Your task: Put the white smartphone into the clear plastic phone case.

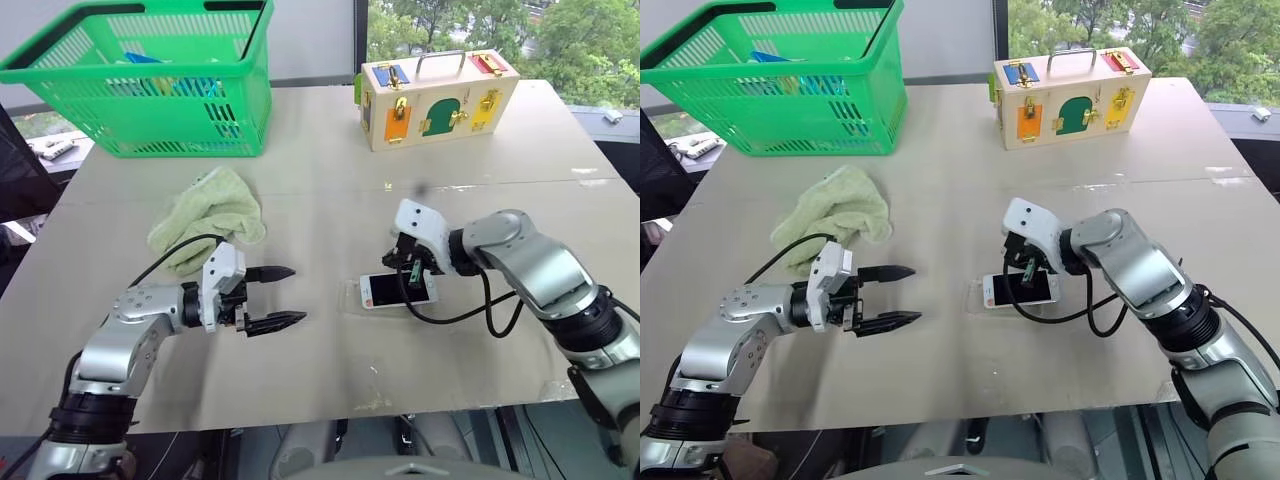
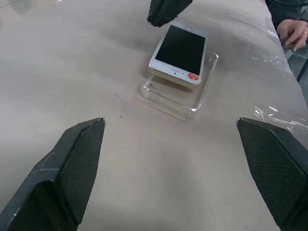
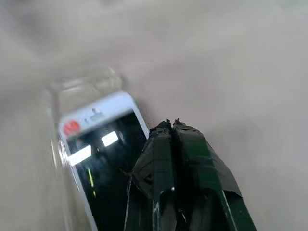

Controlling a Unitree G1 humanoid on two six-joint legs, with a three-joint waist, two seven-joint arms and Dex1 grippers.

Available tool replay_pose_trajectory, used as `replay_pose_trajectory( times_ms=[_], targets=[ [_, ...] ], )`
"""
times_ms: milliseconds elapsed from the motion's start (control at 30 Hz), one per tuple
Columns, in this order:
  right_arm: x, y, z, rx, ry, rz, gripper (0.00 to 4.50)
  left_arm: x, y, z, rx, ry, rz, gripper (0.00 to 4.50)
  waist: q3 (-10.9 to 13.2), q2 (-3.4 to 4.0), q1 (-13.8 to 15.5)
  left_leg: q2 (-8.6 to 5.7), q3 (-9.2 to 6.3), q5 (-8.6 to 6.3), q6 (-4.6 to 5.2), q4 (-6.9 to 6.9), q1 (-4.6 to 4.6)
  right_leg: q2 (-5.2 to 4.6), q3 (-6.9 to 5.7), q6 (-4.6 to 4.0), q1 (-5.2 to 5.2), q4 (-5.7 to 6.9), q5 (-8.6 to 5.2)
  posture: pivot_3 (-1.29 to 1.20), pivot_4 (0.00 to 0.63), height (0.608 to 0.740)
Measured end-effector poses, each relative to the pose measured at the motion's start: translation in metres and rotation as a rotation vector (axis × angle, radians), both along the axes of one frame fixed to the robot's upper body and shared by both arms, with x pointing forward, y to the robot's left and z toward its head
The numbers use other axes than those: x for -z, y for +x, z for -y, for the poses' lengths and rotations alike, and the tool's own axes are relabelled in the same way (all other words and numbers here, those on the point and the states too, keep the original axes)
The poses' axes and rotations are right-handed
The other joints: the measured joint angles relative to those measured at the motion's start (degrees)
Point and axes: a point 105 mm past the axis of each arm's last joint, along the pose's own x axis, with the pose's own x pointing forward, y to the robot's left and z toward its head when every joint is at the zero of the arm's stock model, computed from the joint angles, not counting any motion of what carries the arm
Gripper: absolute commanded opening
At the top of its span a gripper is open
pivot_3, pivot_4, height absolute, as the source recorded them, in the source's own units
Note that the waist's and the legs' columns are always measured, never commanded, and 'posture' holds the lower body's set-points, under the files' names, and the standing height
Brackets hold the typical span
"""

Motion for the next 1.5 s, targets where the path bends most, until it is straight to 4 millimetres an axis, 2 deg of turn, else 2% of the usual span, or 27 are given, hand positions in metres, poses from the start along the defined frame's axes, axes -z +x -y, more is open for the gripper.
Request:
replay_pose_trajectory(
  times_ms=[100, 167, 433, 667, 833, 1067, 1333, 1500],
  targets=[
    [-0.01, -0.039, -0.009, -0.197, 0.036, -0.087, 0.1, 0.0, -0.001, 0.002, 0.004, -0.003, 0.001, 4.5, 0.0, 0.0, 0.0, 0.06, -0.03, 0.06, 0.12, -0.07, -0.02, 0.02, -0.04, 0.0, -0.02, -0.03, 0.0, 0.0, 0.15, 0.74],
    [-0.001, -0.06, -0.008, -0.258, 0.038, -0.163, 0.1, 0.0, -0.001, 0.003, 0.005, -0.006, 0.002, 4.5, 0.0, -0.01, 0.0, 0.06, -0.03, 0.05, 0.11, -0.08, -0.02, 0.0, -0.03, 0.0, -0.01, -0.06, -0.01, 0.0, 0.15, 0.74],
    [0.021, -0.073, -0.008, -0.29, -0.008, -0.207, 0.1, 0.001, -0.002, 0.002, 0.005, -0.007, -0.003, 4.5, 0.0, -0.02, -0.1, 0.09, -0.02, -0.06, -0.07, -0.01, -0.02, 0.01, -0.04, 0.03, 0.01, -0.06, -0.02, 0.0, 0.15, 0.74],
    [0.048, -0.068, -0.013, -0.275, -0.025, -0.209, 0.1, 0.004, -0.006, -0.003, 0.01, 0.012, -0.022, 4.5, 0.0, -0.02, 0.0, 0.08, -0.01, -0.01, 0.01, -0.02, -0.02, 0.01, -0.03, 0.01, 0.0, -0.07, -0.01, 0.0, 0.15, 0.74],
    [0.056, -0.055, -0.011, -0.219, -0.033, -0.152, 0.1, 0.006, -0.01, -0.011, -0.003, 0.036, -0.035, 4.5, 0.0, -0.02, 0.0, 0.08, -0.01, -0.06, -0.08, -0.01, -0.02, 0.02, -0.04, 0.02, 0.01, -0.07, -0.01, 0.0, 0.15, 0.74],
    [0.057, -0.053, -0.01, -0.202, -0.018, -0.129, 0.1, 0.006, -0.01, -0.011, 0.001, 0.037, -0.035, 4.5, 0.0, -0.03, 0.0, 0.08, -0.02, -0.06, -0.08, 0.0, -0.01, 0.03, -0.04, 0.03, 0.02, -0.06, -0.01, 0.0, 0.15, 0.74],
    [0.052, -0.032, 0.001, -0.128, -0.025, -0.09, 0.1, 0.001, -0.006, -0.006, 0.014, 0.028, -0.015, 4.5, 0.0, -0.03, 0.1, 0.08, -0.02, -0.03, -0.03, 0.03, 0.0, 0.03, -0.05, 0.02, 0.05, -0.06, 0.0, 0.0, 0.15, 0.74],
    [0.052, -0.028, 0.003, -0.127, -0.027, -0.078, 0.1, 0.001, -0.005, -0.004, 0.016, 0.028, -0.011, 4.5, 0.0, -0.03, 0.1, 0.08, -0.02, -0.01, 0.0, 0.03, 0.01, 0.03, -0.05, 0.03, 0.06, -0.06, 0.0, 0.0, 0.15, 0.74]
  ],
)
